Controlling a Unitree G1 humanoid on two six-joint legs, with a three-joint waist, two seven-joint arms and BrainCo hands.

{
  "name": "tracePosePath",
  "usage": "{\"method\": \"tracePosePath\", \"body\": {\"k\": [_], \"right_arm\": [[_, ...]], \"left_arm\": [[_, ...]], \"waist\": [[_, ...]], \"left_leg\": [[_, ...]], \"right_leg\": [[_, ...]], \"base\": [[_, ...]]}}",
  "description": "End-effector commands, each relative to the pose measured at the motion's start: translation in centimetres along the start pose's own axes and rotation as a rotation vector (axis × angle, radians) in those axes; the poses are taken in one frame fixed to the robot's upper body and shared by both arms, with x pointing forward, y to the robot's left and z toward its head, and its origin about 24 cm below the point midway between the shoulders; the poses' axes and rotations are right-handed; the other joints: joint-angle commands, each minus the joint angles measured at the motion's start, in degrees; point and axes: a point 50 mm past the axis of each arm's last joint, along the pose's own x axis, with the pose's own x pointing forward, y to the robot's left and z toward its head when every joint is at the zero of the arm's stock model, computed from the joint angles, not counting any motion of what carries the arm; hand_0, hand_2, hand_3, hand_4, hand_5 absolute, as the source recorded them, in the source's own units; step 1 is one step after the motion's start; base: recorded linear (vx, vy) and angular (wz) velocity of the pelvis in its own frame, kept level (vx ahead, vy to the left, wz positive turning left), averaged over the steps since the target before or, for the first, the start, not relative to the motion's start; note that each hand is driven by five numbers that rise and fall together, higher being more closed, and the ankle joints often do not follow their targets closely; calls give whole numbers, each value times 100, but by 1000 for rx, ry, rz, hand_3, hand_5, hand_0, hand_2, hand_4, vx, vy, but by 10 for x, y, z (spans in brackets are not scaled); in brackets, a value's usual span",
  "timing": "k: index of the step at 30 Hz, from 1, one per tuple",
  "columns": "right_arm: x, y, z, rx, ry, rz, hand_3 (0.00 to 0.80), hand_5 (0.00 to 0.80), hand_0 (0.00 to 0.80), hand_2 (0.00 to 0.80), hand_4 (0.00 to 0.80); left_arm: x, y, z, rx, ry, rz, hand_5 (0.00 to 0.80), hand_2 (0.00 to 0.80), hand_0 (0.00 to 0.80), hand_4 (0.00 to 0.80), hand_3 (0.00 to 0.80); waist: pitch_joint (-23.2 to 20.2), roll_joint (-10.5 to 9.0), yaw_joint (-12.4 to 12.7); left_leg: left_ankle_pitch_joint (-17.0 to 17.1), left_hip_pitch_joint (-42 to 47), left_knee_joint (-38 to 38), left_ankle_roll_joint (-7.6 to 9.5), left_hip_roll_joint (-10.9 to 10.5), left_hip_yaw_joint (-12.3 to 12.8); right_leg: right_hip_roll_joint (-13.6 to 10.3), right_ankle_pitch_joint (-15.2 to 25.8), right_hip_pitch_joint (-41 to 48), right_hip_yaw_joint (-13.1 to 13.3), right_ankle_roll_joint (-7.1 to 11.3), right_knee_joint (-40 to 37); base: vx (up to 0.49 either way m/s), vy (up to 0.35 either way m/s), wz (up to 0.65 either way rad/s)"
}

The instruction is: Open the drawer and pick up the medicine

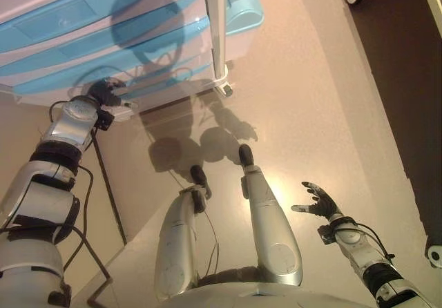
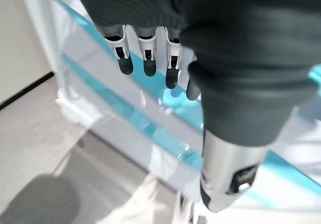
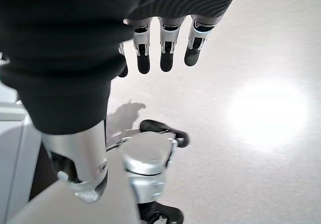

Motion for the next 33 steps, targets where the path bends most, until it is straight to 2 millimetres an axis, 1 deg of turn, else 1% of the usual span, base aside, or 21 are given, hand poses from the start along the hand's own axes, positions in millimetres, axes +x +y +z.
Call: {"method": "tracePosePath", "body": {"k": [1,5,8,11,13,16,19,20,21,23,24,26,27,28,29,30,32,33], "right_arm": [[-13,6,-12,-9,3,13,0,0,0,0,0],[-12,11,-14,-10,3,22,0,0,0,0,0],[-12,14,-11,-10,-5,26,0,0,0,0,0],[-9,17,-7,-5,-18,26,0,0,0,0,0],[-8,17,-5,-1,-23,23,0,0,0,0,0],[-6,17,1,17,-40,16,0,0,0,0,0],[-4,19,5,81,-57,9,0,0,0,0,0],[-4,20,4,113,-54,16,0,0,0,0,0],[-5,21,2,143,-49,23,0,0,0,0,0],[-7,24,-4,214,-34,34,0,0,0,0,0],[-7,26,-7,235,-24,42,0,0,0,0,0],[-10,33,-16,272,14,73,0,0,0,0,0],[-12,37,-19,282,30,90,0,0,0,0,0],[-13,39,-21,290,41,101,0,0,0,0,0],[-14,41,-25,297,62,115,0,0,0,0,0],[-17,45,-32,310,98,131,0,0,0,0,0],[-21,53,-42,320,151,154,0,0,0,0,0],[-24,57,-46,322,172,163,0,0,0,0,0]], "left_arm": [[-17,93,46,-111,-196,429,0,0,0,0,0],[-18,93,54,-125,-230,502,0,0,0,0,0],[-17,87,57,-126,-242,501,0,0,0,0,0],[-15,79,55,-122,-241,471,0,0,0,0,0],[-14,74,50,-135,-237,447,0,0,0,0,0],[-12,54,32,-200,-225,341,0,0,0,0,0],[-13,14,-1,-337,-210,150,0,0,0,0,0],[-17,-8,-20,-417,-189,84,0,0,0,0,0],[-21,-22,-34,-471,-174,42,0,0,0,0,0],[-35,-61,-69,-589,-123,-57,0,0,0,0,0],[-43,-79,-82,-613,-96,-93,0,0,0,0,0],[-64,-121,-116,-667,3,-169,0,0,0,0,0],[-73,-137,-127,-681,50,-199,0,0,0,0,0],[-79,-145,-135,-704,92,-207,0,0,0,0,0],[-88,-155,-149,-721,147,-215,0,0,0,0,0],[-105,-173,-170,-716,229,-241,0,0,0,0,0],[-134,-196,-200,-701,368,-255,0,0,0,0,0],[-147,-204,-213,-676,432,-286,0,0,0,0,0]], "waist": [[-325,-62,-115],[-352,-64,-106],[-362,-58,-100],[-362,-42,-67],[-357,-30,-42],[-372,12,59],[-441,73,201],[-495,106,265],[-537,134,309],[-675,188,435],[-742,206,484],[-976,232,603],[-1088,239,646],[-1184,244,675],[-1303,245,706],[-1501,241,766],[-1768,209,859],[-1883,184,907]], "left_leg": [[-105,161,-154,329,-204,73],[-106,185,-200,319,-216,57],[-76,207,-274,310,-233,53],[-28,246,-387,302,-242,30],[1,303,-475,299,-249,16],[66,476,-684,284,-277,-39],[142,746,-925,247,-318,-137],[177,879,-1032,230,-347,-197],[206,977,-1111,212,-367,-246],[277,1248,-1345,161,-411,-367],[313,1369,-1456,141,-427,-417],[404,1703,-1761,91,-463,-521],[442,1849,-1898,68,-466,-559],[479,1926,-1998,52,-459,-574],[507,2062,-2125,36,-458,-616],[550,2269,-2320,6,-454,-680],[598,2530,-2557,-28,-443,-751],[615,2618,-2630,-42,-435,-768]], "right_leg": [[235,-265,72,-161,-315,349],[293,-302,71,-129,-350,368],[335,-295,76,-119,-362,331],[374,-289,104,-117,-368,278],[383,-285,153,-122,-364,230],[363,-286,331,-167,-351,110],[265,-272,643,-272,-334,-91],[215,-267,800,-330,-332,-190],[182,-267,919,-374,-332,-261],[92,-265,1249,-483,-330,-484],[53,-261,1394,-535,-322,-583],[-7,-236,1795,-656,-302,-877],[-12,-224,1977,-704,-296,-1020],[-8,-199,2080,-731,-301,-1133],[3,-189,2247,-758,-303,-1270],[15,-165,2500,-804,-294,-1487],[31,-108,2833,-872,-282,-1791],[35,-79,2943,-910,-278,-1897]], "base": [[0,-10,-13],[1,-3,-2],[-8,-39,3],[-25,-48,3],[-34,-57,3],[-43,-88,1],[-18,-84,5],[13,-66,8],[37,-56,12],[57,-50,11],[72,-47,10],[102,-44,19],[97,-42,28],[90,-40,26],[127,-60,24],[157,-81,21],[139,-97,24],[99,-83,19]]}}
